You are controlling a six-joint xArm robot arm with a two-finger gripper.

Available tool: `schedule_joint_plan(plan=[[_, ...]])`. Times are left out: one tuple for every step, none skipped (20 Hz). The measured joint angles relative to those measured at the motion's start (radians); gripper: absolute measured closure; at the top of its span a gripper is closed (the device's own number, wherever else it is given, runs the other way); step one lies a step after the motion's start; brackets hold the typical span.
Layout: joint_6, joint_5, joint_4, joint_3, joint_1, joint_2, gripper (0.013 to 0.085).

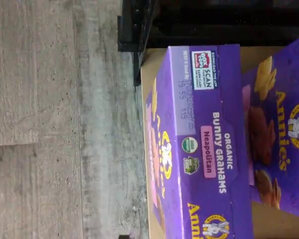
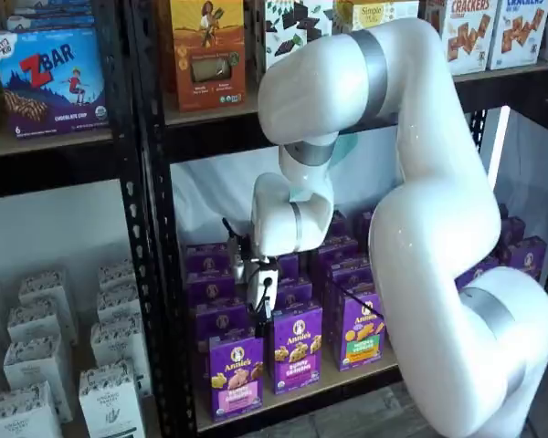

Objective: Pick up the purple box with a pink patch in the middle, on the bottom shelf, the first box from the left

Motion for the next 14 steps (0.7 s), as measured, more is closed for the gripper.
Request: schedule_joint_plan(plan=[[-0.003,0.011,0.003,-0.005,-0.001,0.001,0.0130],[-0.006,0.022,0.006,-0.011,-0.001,0.003,0.0130],[-0.003,0.028,0.003,-0.016,-0.002,0.004,0.0130],[0.003,0.032,-0.003,-0.019,-0.002,0.006,0.0130],[0.014,0.035,-0.014,-0.023,-0.002,0.008,0.0130],[0.025,0.038,-0.026,-0.026,-0.002,0.010,0.0130],[0.034,0.047,-0.036,-0.032,-0.002,0.011,0.0130],[0.042,0.059,-0.044,-0.038,-0.002,0.013,0.0130],[0.050,0.072,-0.052,-0.044,-0.002,0.014,0.0130],[0.057,0.085,-0.060,-0.051,-0.001,0.016,0.0130],[0.061,0.100,-0.063,-0.057,-0.001,0.017,0.0130],[0.064,0.117,-0.067,-0.064,-0.001,0.019,0.0130],[0.069,0.134,-0.072,-0.070,-0.002,0.020,0.0130],[0.076,0.147,-0.080,-0.075,-0.003,0.022,0.0130]])
